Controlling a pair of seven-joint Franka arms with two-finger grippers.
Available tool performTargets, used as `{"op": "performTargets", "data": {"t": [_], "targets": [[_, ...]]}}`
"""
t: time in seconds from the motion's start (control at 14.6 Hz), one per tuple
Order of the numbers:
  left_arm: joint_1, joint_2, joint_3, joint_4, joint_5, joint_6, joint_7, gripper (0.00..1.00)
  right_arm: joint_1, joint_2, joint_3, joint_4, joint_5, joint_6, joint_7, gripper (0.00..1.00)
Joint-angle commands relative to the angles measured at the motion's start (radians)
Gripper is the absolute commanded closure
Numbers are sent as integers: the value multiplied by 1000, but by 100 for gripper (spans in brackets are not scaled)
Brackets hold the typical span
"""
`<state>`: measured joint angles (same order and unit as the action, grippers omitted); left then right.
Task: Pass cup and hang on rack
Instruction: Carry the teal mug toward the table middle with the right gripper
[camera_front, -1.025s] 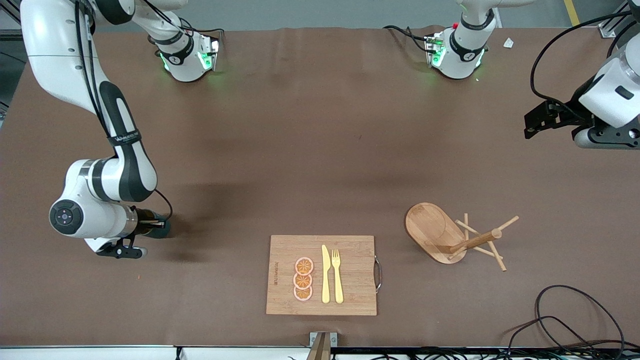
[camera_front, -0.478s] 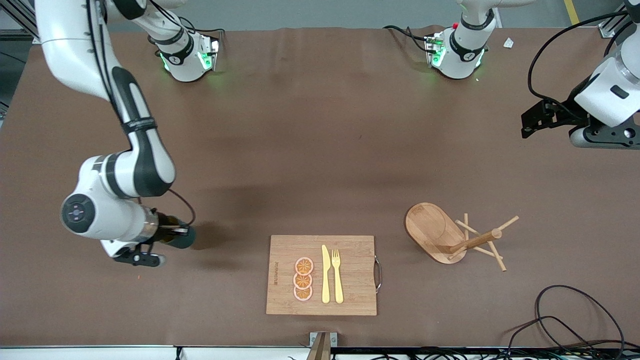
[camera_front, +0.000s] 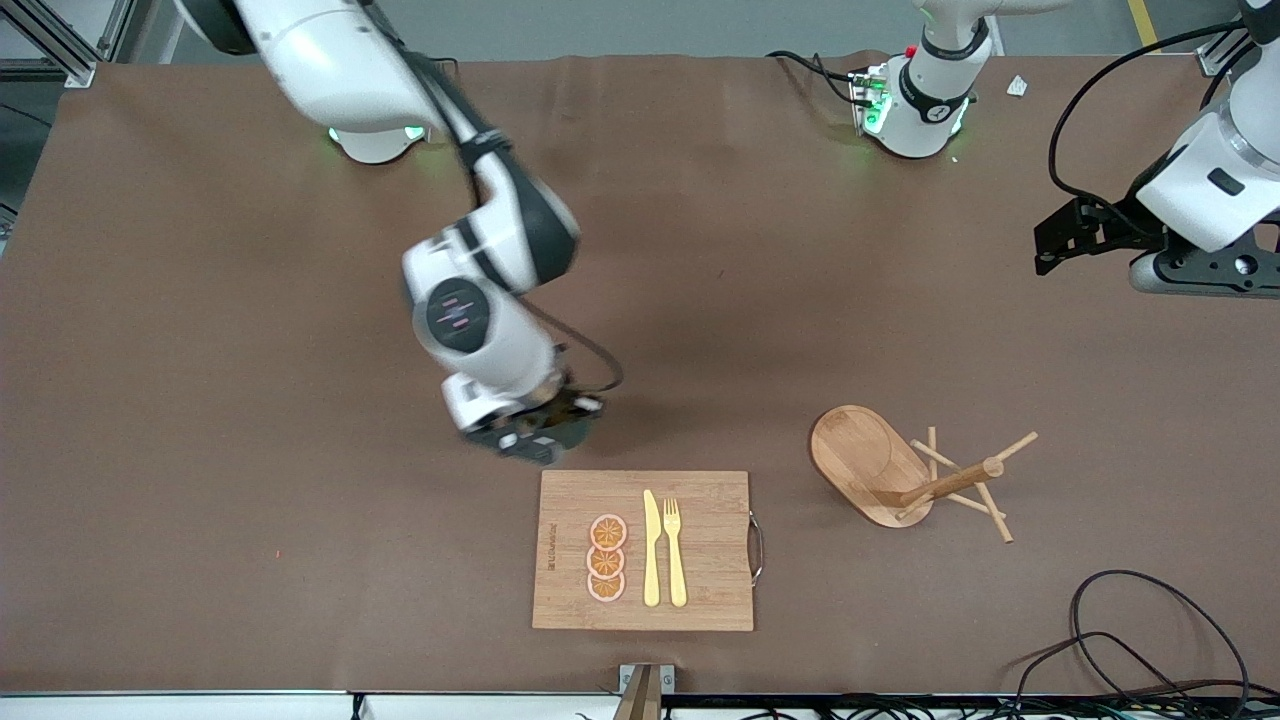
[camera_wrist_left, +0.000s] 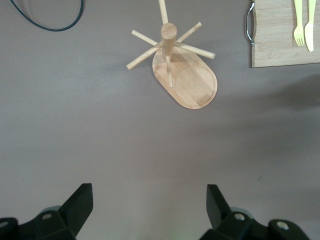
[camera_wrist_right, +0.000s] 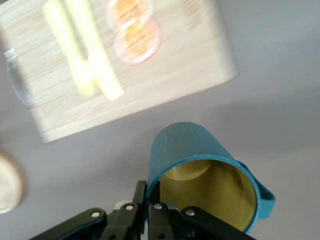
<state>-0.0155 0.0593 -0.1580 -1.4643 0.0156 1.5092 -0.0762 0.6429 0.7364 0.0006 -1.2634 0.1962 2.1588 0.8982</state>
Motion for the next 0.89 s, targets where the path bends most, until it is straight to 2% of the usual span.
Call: {"op": "performTargets", "data": {"t": [0.0,0.27,0.34,0.55,0.82], "targets": [[-6,-3,-8,9,17,-10,-14,0,52,135,36,120,37,122,115,99],[-8,-1,-9,9,14,-10,-43,0,150,239,55,191,35,291,163,96],[-8,1,-9,9,14,-10,-50,0,152,238,55,191,37,286,163,82],[-23,-4,-9,9,14,-10,-53,0,135,204,46,190,23,227,151,0],[-47,-4,-14,13,14,-10,-57,0,19,126,16,188,26,92,46,0]]}}
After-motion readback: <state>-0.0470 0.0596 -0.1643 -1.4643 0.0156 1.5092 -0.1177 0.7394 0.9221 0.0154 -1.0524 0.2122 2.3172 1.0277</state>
